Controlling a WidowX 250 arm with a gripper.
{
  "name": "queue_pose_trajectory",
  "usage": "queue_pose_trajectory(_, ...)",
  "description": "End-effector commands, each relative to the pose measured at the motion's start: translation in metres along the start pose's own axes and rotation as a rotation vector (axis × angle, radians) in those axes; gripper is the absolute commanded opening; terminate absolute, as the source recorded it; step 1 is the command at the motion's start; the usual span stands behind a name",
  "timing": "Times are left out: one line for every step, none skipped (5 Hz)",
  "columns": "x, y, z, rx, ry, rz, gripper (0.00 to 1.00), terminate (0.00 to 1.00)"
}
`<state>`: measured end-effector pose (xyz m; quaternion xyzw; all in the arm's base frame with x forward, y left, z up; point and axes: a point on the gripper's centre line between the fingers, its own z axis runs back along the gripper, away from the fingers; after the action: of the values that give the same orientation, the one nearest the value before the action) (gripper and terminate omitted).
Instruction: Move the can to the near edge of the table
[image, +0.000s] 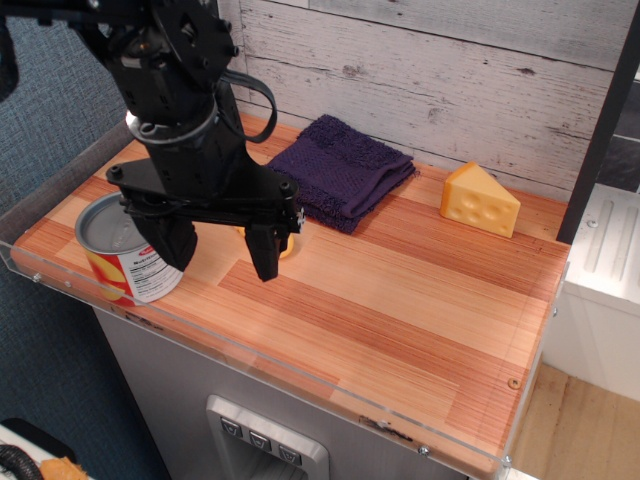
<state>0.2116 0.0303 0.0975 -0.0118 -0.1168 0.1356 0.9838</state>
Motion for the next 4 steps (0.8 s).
queue_pose_trajectory(0.000, 0.000, 0.000, 0.000, 0.000, 0.000, 1.00, 0.00)
queue_pose_trajectory(0.012, 0.018, 0.008, 0.028, -0.022, 0.126, 1.00, 0.00)
queue_pose_trajectory(0.021, 0.034, 0.019, 0.065, -0.049, 0.227, 1.00, 0.00)
queue_pose_trajectory(0.031, 0.060, 0.033, 0.073, -0.070, 0.361, 1.00, 0.00)
